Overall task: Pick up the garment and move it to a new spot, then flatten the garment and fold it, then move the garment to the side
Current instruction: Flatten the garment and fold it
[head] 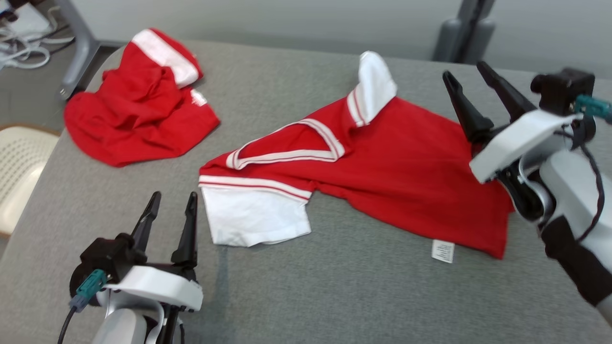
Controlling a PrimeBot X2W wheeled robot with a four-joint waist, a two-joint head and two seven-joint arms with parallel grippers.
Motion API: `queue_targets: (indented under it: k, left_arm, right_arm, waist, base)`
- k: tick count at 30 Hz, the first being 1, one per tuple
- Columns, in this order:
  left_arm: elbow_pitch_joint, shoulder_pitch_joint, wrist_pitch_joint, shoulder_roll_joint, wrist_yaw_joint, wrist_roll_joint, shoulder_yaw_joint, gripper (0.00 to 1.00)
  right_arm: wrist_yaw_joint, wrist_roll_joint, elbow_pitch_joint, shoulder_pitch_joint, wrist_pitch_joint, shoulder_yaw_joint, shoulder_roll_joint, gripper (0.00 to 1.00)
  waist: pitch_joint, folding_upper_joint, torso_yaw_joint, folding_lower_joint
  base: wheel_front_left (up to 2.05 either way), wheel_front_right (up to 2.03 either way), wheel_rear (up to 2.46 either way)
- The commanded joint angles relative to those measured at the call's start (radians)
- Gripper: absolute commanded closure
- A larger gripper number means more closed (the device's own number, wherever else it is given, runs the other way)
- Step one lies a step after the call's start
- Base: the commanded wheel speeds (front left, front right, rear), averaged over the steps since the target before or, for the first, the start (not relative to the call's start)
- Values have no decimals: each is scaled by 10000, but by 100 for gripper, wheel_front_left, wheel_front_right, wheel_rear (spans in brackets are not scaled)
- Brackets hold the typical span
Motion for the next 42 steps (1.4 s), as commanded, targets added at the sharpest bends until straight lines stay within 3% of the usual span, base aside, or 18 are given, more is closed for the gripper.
queue_targets:
  k: [1,12,20,28,42]
  left_arm:
    - [-66,203,52,159,115,6,88,0]
    - [-541,1074,338,384,536,-222,347,0]
    - [-634,1548,480,413,734,-379,458,0]
    - [-831,1673,662,491,827,-436,435,0]
    - [-849,1585,956,504,901,-579,282,0]
  right_arm:
    - [22,-192,-174,536,-43,-330,-6,0]
    - [22,-2131,-1690,4314,-41,-3530,518,0]
    - [22,-3634,-2816,6951,-41,-5581,1605,0]
    - [22,-4408,-3248,7664,123,-6316,2223,0]
    - [22,-4820,-3291,7765,823,-6700,2532,0]
  waist:
    - [-705,0,-732,0]
    - [-1443,0,-1640,0]
    - [-1566,0,-1920,0]
    - [-1508,0,-1983,0]
    - [-1387,0,-1608,0]
  base:
    - [0,0,0]
    - [0,0,0]
    - [0,0,0]
    - [0,0,0]
    - [0,0,0]
